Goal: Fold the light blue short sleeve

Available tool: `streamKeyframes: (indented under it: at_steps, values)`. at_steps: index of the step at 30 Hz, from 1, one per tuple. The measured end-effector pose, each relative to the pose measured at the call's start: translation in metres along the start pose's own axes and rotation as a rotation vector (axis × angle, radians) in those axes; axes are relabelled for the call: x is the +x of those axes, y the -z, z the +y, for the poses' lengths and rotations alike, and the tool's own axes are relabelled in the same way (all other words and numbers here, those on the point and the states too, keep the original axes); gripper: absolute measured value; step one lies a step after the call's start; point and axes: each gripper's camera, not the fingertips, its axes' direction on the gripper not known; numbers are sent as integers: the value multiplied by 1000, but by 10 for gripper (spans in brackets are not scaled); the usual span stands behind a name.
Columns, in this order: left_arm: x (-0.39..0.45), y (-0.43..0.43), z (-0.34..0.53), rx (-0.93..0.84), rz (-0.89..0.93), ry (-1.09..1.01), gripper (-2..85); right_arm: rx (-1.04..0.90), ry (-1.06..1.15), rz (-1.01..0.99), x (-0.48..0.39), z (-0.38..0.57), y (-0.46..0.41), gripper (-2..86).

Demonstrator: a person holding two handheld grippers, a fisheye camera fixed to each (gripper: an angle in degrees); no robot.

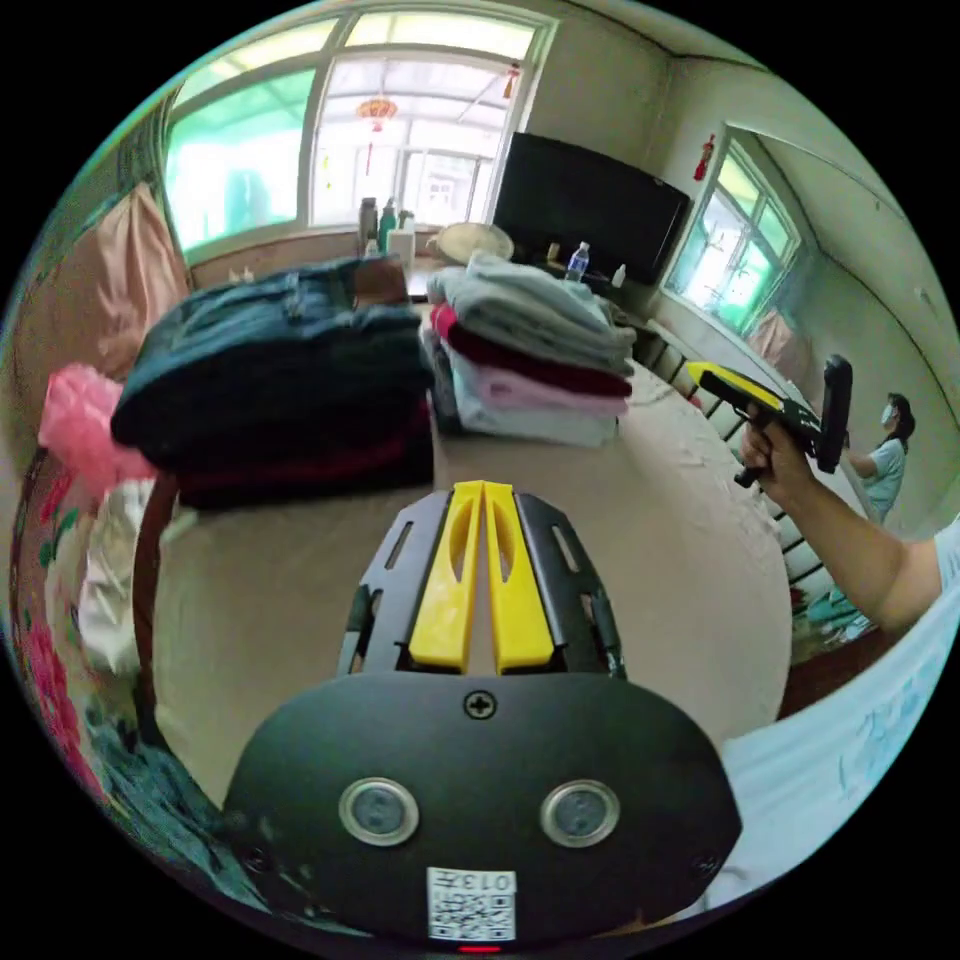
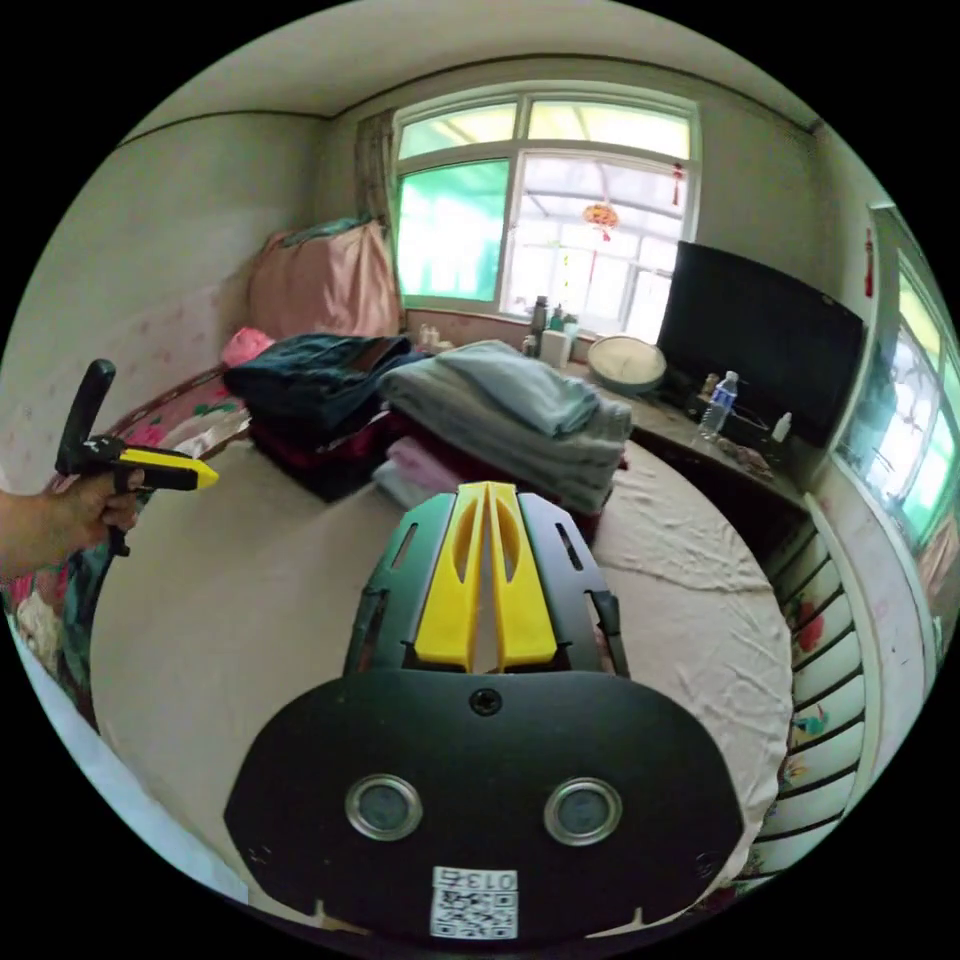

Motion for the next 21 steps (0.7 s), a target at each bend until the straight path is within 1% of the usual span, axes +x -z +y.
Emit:
streamKeyframes:
  at_steps: [1,2,4,5,6,7,8,10,11,12,14,16,18,20,21]
  values:
    - [-8,22,57,-38,-3,44,-3,-27,36,-54,-22,16,6,0]
    - [-13,34,85,-55,-11,73,-3,-58,44,-110,-43,30,12,0]
    - [-30,81,193,-123,-38,187,-3,-83,92,-219,-78,49,19,1]
    - [-35,92,218,-147,-56,209,-3,-101,115,-267,-100,58,24,1]
    - [-44,115,267,-175,-89,258,-2,-106,114,-290,-111,62,26,1]
    - [-54,140,313,-184,-95,320,-1,-117,127,-353,-134,69,29,2]
    - [-59,152,335,-187,-94,350,-1,-141,150,-421,-157,75,31,3]
    - [-83,199,417,-187,-131,462,4,-171,177,-479,-191,81,34,7]
    - [-89,211,436,-182,-142,487,6,-183,200,-520,-214,84,35,12]
    - [-102,236,473,-153,-172,529,11,-195,208,-539,-225,85,34,15]
    - [-121,272,524,-115,-251,576,29,-246,232,-623,-271,87,31,41]
    - [-150,324,589,-56,-395,623,105,-285,258,-669,-308,87,27,64]
    - [-174,360,635,-33,-480,642,150,-311,294,-704,-347,85,22,75]
    - [-199,389,678,-58,-554,628,176,-354,366,-750,-402,79,14,83]
    - [-217,405,706,-84,-591,626,187,-365,382,-763,-415,78,13,84]
